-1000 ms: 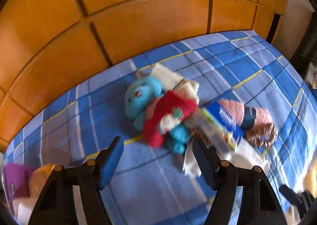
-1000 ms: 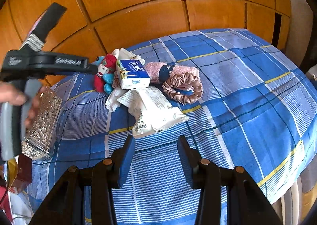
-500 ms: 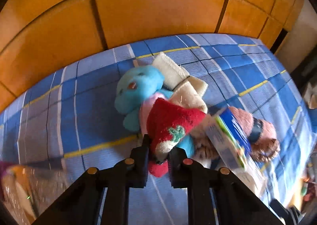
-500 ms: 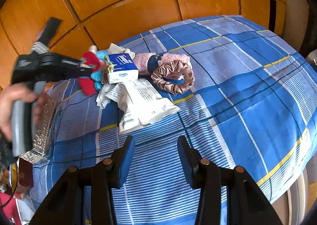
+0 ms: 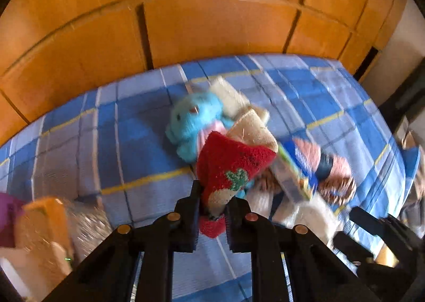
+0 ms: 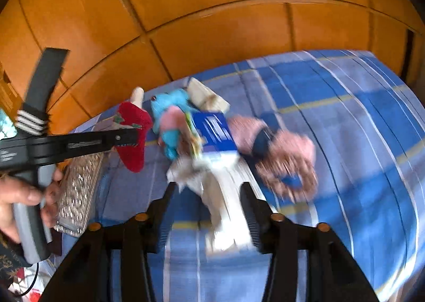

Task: Organize soft objects
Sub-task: 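Grasp the red sock with the left tool while the right tool grasps the Tempo tissue pack, then lower the red sock into the gold tray and open the left tool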

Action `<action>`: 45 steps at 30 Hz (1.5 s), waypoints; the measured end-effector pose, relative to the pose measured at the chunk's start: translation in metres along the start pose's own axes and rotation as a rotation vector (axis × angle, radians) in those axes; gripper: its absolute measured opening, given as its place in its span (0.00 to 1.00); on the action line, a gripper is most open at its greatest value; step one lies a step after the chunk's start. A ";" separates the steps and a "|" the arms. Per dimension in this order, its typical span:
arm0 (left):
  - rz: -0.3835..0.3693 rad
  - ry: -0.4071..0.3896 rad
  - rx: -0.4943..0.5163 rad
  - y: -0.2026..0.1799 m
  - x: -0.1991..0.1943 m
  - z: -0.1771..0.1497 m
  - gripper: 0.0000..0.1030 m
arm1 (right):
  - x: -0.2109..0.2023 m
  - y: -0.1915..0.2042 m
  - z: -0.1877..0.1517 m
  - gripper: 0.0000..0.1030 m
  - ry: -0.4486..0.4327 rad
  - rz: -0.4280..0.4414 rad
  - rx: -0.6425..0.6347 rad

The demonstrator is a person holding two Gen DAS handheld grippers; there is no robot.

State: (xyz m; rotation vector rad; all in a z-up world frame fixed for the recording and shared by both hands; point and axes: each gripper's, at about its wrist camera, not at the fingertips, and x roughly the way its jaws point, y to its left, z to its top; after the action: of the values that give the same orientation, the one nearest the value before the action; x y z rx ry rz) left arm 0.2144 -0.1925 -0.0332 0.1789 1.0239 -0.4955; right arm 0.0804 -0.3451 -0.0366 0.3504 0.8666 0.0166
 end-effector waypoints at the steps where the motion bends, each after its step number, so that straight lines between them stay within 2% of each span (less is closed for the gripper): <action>1: 0.000 -0.008 -0.010 0.005 -0.005 0.007 0.15 | 0.009 0.000 0.010 0.64 0.016 0.018 -0.006; 4: 0.014 -0.039 -0.062 0.028 -0.023 0.027 0.15 | 0.039 -0.002 0.036 0.65 0.077 0.049 -0.011; 9: 0.051 -0.097 -0.170 0.089 -0.060 0.048 0.15 | 0.075 -0.006 0.052 0.65 0.157 0.051 -0.009; 13: 0.098 -0.130 -0.240 0.140 -0.085 0.051 0.15 | 0.094 -0.007 0.054 0.65 0.201 0.055 -0.016; 16: 0.133 -0.142 -0.299 0.180 -0.102 0.045 0.15 | 0.099 -0.005 0.054 0.64 0.198 0.065 -0.018; 18: 0.158 -0.157 -0.336 0.208 -0.118 0.038 0.15 | 0.102 -0.004 0.054 0.53 0.199 0.062 -0.018; 23: 0.233 -0.215 -0.420 0.276 -0.161 0.005 0.15 | 0.103 0.002 0.051 0.53 0.190 0.052 -0.022; 25: 0.278 -0.221 -0.461 0.304 -0.172 -0.020 0.15 | 0.103 0.004 0.050 0.53 0.194 0.046 -0.022; 30: 0.293 -0.172 -0.601 0.363 -0.168 -0.093 0.15 | 0.103 0.005 0.051 0.53 0.209 0.037 0.013; 32: 0.274 -0.147 -0.642 0.376 -0.162 -0.121 0.15 | 0.103 0.009 0.051 0.52 0.211 0.014 0.006; 36: 0.241 -0.098 -0.654 0.370 -0.141 -0.159 0.15 | 0.102 0.020 0.050 0.52 0.216 -0.033 -0.035; 40: 0.165 -0.046 -0.660 0.356 -0.113 -0.176 0.17 | 0.103 0.030 0.048 0.52 0.224 -0.072 -0.071; 43: 0.107 -0.020 -0.674 0.347 -0.097 -0.180 0.35 | 0.102 0.034 0.047 0.52 0.226 -0.094 -0.082; 44: 0.106 -0.024 -0.676 0.343 -0.095 -0.182 0.47 | 0.102 0.035 0.047 0.52 0.226 -0.103 -0.086; 45: 0.122 -0.032 -0.677 0.340 -0.096 -0.183 0.53 | 0.102 0.035 0.046 0.52 0.227 -0.108 -0.088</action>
State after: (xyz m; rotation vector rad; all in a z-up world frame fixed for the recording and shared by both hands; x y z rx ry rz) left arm 0.1945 0.2027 -0.0752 -0.3666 1.0891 -0.0237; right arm 0.1858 -0.3097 -0.0738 0.2214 1.1054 -0.0062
